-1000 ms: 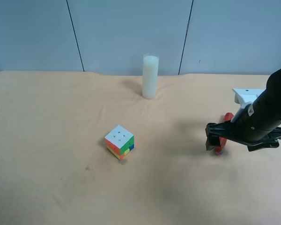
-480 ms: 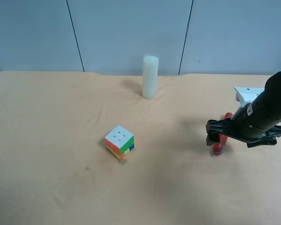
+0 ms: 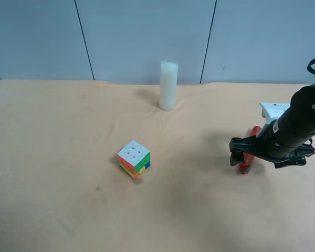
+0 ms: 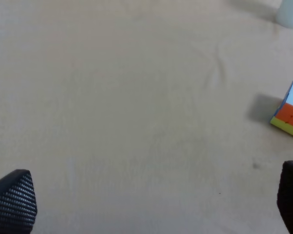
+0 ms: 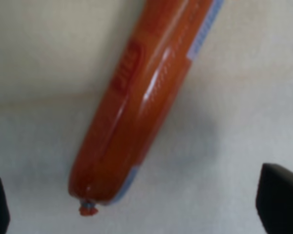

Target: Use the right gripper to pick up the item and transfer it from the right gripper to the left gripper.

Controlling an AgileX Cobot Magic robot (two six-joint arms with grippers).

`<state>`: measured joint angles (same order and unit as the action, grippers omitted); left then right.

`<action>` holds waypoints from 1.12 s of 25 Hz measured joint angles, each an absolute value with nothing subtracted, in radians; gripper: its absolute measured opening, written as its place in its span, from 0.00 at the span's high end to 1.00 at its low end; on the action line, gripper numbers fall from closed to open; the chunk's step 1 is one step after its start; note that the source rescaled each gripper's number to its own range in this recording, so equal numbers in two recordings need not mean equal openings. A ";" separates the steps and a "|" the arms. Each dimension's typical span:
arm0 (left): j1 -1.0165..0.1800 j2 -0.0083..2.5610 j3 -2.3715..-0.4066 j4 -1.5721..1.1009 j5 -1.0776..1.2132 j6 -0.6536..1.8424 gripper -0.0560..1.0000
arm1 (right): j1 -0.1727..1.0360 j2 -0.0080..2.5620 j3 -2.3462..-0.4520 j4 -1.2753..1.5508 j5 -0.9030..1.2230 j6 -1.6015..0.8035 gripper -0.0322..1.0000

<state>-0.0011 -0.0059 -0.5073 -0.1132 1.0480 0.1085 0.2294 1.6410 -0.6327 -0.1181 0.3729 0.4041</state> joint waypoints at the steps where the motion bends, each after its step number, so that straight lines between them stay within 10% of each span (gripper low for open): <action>1: -0.001 -0.006 -0.507 -0.113 1.048 0.108 0.00 | 0.229 1.644 -0.633 -0.118 0.363 0.404 0.00; 28: -0.001 -0.006 -0.507 -0.113 1.048 0.108 0.00 | 0.204 1.720 -0.634 -0.092 0.285 0.404 0.00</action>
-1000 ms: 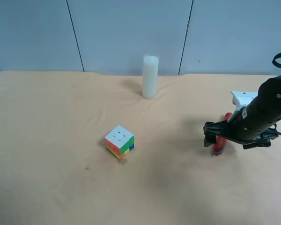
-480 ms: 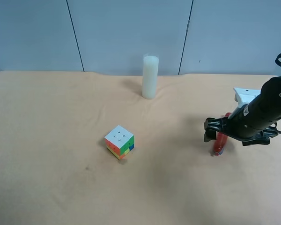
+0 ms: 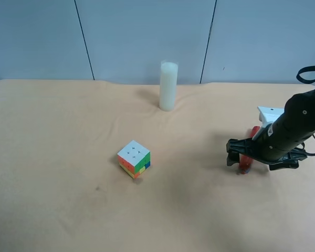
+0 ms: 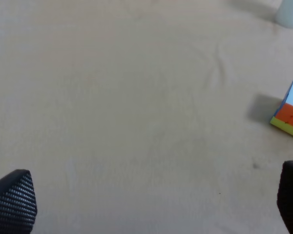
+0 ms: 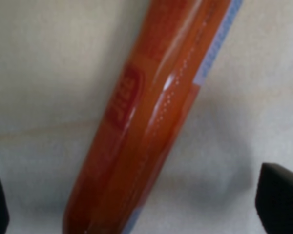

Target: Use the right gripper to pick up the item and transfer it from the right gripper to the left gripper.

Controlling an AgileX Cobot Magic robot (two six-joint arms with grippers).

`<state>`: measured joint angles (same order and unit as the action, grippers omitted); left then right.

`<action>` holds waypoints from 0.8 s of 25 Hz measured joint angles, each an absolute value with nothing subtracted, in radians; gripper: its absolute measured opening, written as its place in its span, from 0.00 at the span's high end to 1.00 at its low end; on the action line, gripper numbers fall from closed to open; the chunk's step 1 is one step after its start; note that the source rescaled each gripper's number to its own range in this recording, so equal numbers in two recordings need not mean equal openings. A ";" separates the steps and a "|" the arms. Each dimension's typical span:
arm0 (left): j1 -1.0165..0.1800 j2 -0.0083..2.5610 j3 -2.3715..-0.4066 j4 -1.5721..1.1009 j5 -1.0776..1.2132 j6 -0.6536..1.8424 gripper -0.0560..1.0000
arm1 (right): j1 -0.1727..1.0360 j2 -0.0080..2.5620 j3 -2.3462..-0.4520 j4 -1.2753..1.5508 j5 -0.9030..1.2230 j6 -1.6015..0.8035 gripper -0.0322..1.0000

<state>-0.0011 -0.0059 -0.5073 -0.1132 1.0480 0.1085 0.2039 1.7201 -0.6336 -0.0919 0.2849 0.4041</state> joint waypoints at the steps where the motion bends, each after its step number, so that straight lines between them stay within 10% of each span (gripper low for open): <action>1: -0.001 -0.006 -0.507 -0.113 1.048 0.108 0.00 | 0.204 1.720 -0.634 -0.092 0.285 0.404 0.02; 20: -0.001 -0.006 -0.507 -0.113 1.048 0.108 0.00 | 0.204 1.720 -0.634 -0.089 0.347 0.396 0.91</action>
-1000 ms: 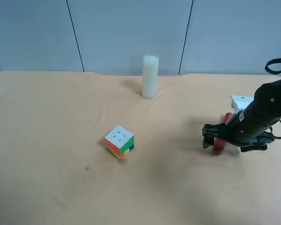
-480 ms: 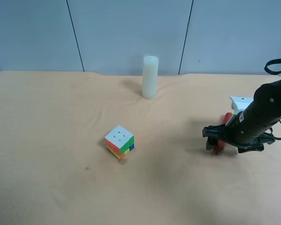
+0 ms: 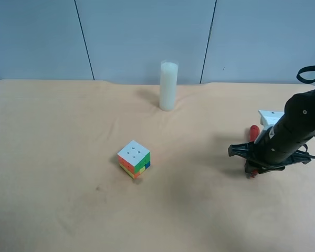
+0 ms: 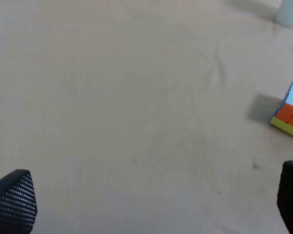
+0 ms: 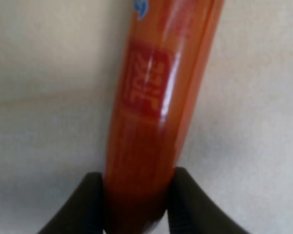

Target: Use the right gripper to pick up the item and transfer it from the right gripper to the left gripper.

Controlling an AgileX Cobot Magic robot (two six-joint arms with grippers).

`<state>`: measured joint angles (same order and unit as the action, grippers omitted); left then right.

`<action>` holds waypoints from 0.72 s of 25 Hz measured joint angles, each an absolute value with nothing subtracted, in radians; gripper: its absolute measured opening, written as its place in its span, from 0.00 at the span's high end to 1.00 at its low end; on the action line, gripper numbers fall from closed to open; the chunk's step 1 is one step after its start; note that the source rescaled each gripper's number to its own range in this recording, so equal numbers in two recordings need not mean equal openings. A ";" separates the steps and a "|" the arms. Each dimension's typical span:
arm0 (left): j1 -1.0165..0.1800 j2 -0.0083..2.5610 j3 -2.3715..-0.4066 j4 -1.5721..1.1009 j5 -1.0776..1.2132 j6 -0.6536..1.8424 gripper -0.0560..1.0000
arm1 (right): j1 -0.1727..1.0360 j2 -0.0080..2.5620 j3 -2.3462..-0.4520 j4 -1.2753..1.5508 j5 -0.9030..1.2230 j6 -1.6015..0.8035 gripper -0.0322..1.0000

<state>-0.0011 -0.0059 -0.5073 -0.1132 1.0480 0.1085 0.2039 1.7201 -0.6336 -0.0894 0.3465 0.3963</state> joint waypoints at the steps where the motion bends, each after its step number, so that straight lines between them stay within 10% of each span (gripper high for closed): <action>1: -0.001 -0.006 -0.507 -0.113 1.048 0.108 0.00 | 0.204 1.720 -0.634 -0.089 0.348 0.392 0.91; 18: -0.001 -0.006 -0.507 -0.113 1.048 0.108 0.00 | 0.203 1.633 -0.633 -0.089 0.361 0.259 0.92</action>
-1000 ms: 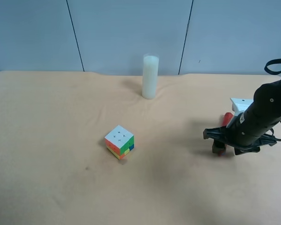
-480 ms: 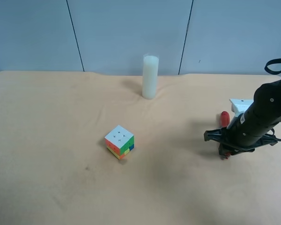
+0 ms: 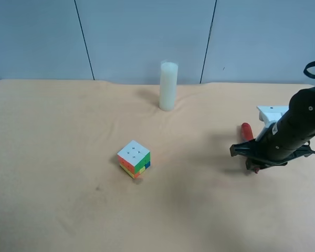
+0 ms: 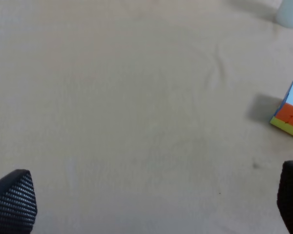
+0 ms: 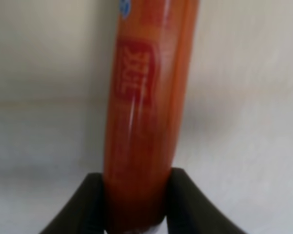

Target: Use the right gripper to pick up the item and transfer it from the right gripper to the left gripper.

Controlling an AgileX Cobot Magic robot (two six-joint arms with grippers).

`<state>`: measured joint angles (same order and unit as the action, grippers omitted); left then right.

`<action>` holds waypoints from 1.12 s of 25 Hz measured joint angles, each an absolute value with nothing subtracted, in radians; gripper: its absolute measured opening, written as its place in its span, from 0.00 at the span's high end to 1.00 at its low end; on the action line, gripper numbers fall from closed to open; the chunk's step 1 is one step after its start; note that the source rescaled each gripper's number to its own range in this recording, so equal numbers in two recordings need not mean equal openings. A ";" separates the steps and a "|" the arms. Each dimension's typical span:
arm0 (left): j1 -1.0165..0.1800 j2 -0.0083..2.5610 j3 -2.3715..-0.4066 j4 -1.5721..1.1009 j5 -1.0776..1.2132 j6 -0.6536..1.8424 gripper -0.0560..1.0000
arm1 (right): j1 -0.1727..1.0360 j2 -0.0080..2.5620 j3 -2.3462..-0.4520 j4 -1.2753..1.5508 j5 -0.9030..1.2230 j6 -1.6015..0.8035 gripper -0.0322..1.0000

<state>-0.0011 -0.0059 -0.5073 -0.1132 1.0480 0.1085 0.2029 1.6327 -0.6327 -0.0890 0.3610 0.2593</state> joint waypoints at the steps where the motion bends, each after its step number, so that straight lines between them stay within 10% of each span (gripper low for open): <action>1: -0.001 -0.006 -0.507 -0.113 1.048 0.108 0.00 | 0.203 1.604 -0.633 -0.089 0.362 0.235 0.93; 28: -0.001 -0.006 -0.507 -0.113 1.048 0.108 0.00 | 0.523 1.341 -0.872 0.199 0.293 -0.547 0.94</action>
<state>-0.0011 -0.0059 -0.5073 -0.1132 1.0480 0.1085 0.5234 1.3413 -0.8720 0.1990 0.2935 -0.5466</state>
